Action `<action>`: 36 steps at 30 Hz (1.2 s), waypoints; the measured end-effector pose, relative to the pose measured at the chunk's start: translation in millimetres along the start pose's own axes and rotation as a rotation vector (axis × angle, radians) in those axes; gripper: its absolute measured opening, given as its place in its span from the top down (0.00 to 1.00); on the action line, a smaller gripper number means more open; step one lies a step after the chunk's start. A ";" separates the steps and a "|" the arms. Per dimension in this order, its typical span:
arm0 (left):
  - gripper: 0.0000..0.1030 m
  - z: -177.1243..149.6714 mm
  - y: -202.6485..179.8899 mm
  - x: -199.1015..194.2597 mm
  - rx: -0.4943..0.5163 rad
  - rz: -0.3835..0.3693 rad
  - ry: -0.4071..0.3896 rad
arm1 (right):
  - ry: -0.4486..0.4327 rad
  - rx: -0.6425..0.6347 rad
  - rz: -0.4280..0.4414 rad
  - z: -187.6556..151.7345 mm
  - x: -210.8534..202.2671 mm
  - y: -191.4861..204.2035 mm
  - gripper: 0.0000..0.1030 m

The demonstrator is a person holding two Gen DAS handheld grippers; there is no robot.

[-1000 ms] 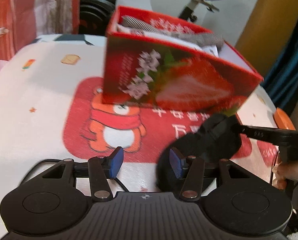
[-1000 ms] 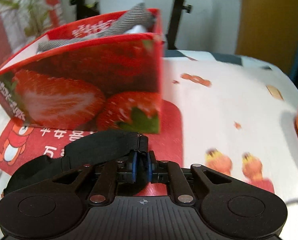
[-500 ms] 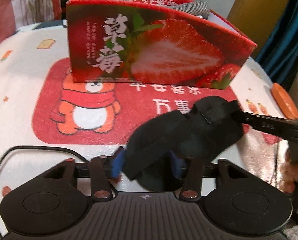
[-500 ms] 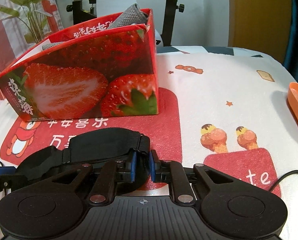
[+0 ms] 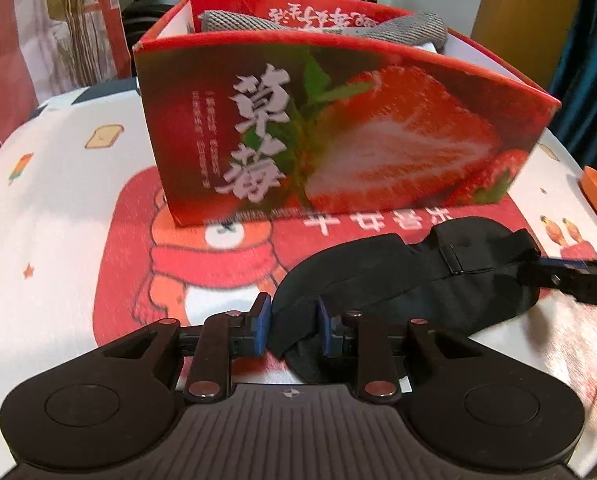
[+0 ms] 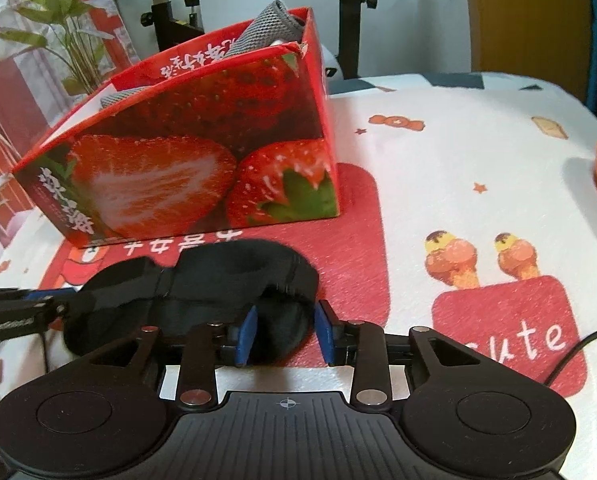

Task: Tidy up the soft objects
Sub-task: 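Close the left gripper on the eye mask strap while the right gripper holds the mask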

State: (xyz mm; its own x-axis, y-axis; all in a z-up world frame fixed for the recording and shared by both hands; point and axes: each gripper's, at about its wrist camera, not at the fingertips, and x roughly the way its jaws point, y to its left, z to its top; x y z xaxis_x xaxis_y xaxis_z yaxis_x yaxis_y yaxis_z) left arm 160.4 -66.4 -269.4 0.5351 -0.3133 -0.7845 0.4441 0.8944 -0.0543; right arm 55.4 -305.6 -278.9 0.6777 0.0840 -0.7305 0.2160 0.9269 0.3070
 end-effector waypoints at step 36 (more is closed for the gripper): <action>0.72 -1.9 5.4 1.1 0.029 -0.030 -0.025 | -0.076 0.192 0.132 20.2 32.4 -35.6 0.87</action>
State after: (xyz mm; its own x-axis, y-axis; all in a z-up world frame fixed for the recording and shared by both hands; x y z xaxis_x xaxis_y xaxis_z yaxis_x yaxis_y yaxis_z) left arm 162.1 -61.3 -271.8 0.5390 -0.3485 -0.7668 0.4809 0.8747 -0.0595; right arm 83.8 -343.3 -301.2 0.7581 0.1658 -0.6307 0.2465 0.8225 0.5125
